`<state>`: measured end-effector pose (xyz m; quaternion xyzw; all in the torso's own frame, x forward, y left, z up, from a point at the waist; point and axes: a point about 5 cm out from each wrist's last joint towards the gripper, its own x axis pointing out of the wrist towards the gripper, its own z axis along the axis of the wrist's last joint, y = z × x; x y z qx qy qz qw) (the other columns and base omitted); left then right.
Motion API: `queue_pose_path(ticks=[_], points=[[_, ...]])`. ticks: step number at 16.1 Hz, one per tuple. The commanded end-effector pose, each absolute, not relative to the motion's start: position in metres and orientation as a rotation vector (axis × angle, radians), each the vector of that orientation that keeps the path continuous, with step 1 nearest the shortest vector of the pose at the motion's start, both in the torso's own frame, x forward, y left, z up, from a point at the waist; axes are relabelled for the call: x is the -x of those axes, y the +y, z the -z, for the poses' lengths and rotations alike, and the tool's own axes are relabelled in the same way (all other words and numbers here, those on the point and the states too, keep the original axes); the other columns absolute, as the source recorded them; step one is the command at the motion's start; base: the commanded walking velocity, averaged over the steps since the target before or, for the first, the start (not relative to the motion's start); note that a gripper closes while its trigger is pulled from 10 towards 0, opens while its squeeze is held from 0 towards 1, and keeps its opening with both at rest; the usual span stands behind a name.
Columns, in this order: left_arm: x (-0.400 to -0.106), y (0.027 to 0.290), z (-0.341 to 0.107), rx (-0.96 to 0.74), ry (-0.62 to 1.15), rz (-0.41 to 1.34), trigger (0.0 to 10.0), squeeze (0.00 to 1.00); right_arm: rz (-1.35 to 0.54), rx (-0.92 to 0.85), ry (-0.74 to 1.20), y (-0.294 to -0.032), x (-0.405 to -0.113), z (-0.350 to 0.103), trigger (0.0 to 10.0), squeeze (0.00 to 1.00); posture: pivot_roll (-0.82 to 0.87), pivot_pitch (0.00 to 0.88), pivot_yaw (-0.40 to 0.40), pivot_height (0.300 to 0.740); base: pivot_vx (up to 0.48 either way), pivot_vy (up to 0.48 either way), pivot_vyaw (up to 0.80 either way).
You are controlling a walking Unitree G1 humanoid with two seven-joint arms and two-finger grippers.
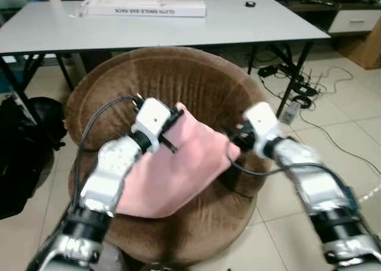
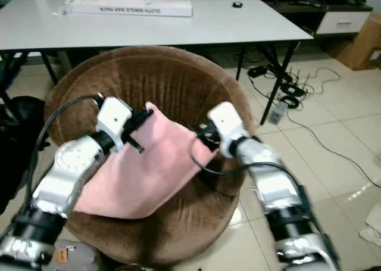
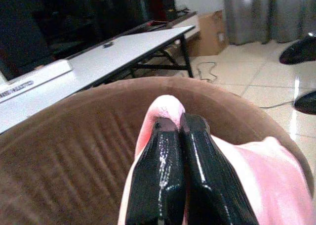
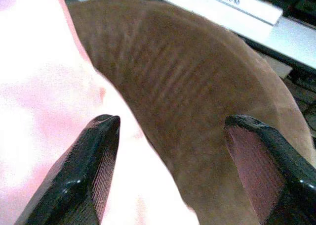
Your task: Move the pillow to the sofa from floor
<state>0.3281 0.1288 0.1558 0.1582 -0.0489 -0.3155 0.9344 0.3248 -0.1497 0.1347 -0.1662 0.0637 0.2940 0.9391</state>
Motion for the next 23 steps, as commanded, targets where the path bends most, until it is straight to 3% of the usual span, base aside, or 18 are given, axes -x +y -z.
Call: queue_pose_path(ticks=[1, 4, 7, 12, 15, 19, 23], points=[[-0.332, 0.126, -0.166, -0.326, -0.148, 0.676, 10.0, 0.0, -0.634, 0.364, 0.122, -0.151, -0.322, -0.14, 10.0, 0.0, 0.1, 0.0, -0.012, 0.74, 0.0, 0.0, 0.0], [-0.345, 0.124, -0.17, -0.3, -0.148, 0.789, 10.0, 0.0, -0.769, 0.432, 0.182, -0.172, -0.302, -0.141, 10.0, 0.0, 0.04, 0.0, 0.001, 0.74, 0.0, 0.0, 0.0], [-0.353, 0.131, -0.156, -0.274, -0.08, 0.818, 10.0, 0.0, -0.777, 0.429, 0.192, -0.171, -0.291, -0.141, 10.0, 0.0, 0.01, 0.0, 0.021, 0.74, 0.0, 0.0, 0.0], [-0.363, 0.166, -0.14, -0.438, -0.013, 0.682, 10.0, 0.0, -0.794, 0.39, 0.232, -0.149, -0.271, -0.128, 10.0, 0.0, -0.01, 0.0, 0.024, 0.74, 0.0, 0.0, 0.0], [-0.369, 0.191, -0.15, -0.601, -0.037, 0.577, 10.0, 0.0, -0.707, 0.387, 0.271, -0.129, -0.276, -0.115, 10.0, 0.0, 0.0, 0.0, 0.019, 0.74, 0.0, 0.0, 0.0], [-0.375, 0.215, -0.155, -0.857, 0.008, 0.466, 10.0, 0.0, -0.76, 0.387, 0.298, -0.096, -0.268, -0.103, 10.0, 0.0, 0.0, 0.0, 0.01, 0.74, 0.0, 0.0, 0.0], [-0.38, 0.209, -0.164, -0.852, -0.028, 0.474, 10.0, 0.0, -0.741, 0.393, 0.313, -0.091, -0.264, -0.101, 10.0, 0.0, -0.01, 0.0, 0.014, 0.74, 0.0, 0.0, 0.0]])
